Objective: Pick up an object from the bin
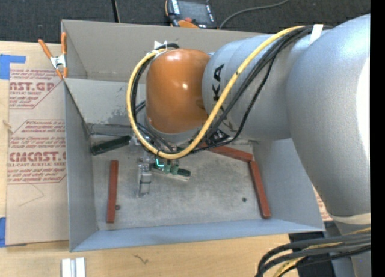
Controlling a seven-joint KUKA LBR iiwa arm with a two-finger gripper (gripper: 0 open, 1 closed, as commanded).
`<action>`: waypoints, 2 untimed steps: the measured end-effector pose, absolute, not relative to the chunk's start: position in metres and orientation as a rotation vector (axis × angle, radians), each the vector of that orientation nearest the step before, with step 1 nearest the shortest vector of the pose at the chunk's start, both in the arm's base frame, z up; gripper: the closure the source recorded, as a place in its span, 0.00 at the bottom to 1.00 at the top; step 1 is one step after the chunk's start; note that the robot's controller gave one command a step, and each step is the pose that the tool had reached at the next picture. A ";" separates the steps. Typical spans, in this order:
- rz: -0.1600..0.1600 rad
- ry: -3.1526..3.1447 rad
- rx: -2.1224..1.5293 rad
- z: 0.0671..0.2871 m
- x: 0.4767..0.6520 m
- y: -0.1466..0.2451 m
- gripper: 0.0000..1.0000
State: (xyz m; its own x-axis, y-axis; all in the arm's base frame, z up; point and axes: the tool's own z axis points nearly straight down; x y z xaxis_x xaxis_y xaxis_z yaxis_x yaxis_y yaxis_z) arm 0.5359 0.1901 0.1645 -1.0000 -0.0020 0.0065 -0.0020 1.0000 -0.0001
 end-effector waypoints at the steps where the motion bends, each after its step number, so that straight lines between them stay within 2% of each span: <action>1: 0.006 -3.136 0.033 0.065 0.542 0.101 0.00; 2: -0.001 -3.141 -0.133 0.101 0.543 0.089 0.00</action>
Offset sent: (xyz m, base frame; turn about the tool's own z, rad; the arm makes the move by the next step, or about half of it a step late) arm 0.0073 -0.0847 -0.0945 -0.0241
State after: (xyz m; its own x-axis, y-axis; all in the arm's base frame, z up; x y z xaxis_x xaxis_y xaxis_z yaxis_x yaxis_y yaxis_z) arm 0.5428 0.0890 0.1005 -0.9964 0.0843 -0.0025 0.0842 0.9964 0.0010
